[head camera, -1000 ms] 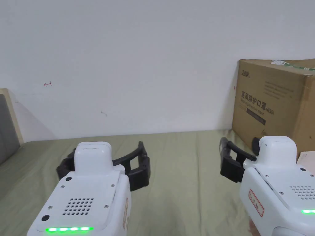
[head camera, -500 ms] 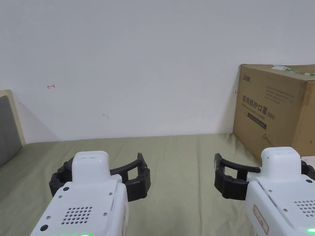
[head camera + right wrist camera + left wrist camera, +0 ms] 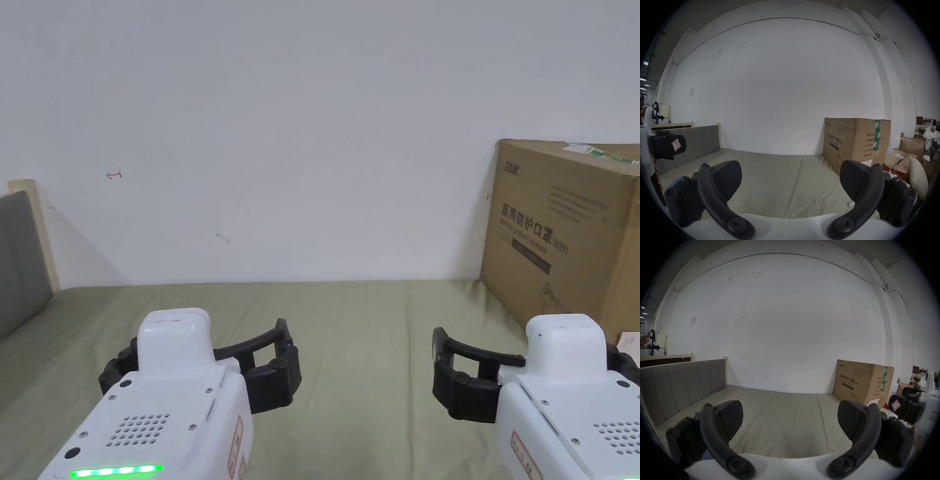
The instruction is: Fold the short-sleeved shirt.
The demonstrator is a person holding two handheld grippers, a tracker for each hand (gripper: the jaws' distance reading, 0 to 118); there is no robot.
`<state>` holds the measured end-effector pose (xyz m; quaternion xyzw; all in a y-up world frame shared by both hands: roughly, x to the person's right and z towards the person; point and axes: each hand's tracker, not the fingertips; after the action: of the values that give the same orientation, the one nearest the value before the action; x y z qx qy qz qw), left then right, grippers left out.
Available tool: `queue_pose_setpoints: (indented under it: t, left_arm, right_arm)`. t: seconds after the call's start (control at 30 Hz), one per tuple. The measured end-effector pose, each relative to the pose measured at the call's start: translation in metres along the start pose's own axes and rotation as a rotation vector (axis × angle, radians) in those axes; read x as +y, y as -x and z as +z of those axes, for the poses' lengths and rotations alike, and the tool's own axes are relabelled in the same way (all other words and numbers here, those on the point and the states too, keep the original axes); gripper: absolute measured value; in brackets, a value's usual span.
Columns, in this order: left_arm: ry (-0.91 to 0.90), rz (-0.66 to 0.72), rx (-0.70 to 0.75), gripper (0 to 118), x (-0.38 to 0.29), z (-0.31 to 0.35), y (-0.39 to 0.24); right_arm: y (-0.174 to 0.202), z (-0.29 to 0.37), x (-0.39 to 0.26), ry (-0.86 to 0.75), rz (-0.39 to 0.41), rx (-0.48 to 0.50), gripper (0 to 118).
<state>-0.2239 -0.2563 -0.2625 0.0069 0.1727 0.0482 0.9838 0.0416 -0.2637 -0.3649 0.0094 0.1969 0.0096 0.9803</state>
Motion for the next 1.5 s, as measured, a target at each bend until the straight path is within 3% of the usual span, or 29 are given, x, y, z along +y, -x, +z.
queue_pose_setpoints:
  t: [0.17, 0.93, 1.13, 1.5]
  left_arm:
    - [0.011, -0.032, 0.058, 116, 0.002, -0.003, -0.001]
    - [0.072, 0.046, 0.073, 116, -0.005, -0.008, 0.002]
    - [0.051, -0.023, 0.078, 116, -0.007, -0.005, -0.009]
    - [0.080, -0.010, 0.061, 116, -0.012, -0.012, -0.007]
  right_arm:
    - [0.001, -0.001, -0.001, 0.012, -0.010, 0.023, 118]
    - [0.003, -0.003, -0.009, 0.070, -0.036, 0.044, 118]
    - [0.003, -0.003, -0.012, 0.076, -0.031, 0.044, 118]
    - [0.002, -0.008, -0.016, 0.086, -0.037, 0.046, 118]
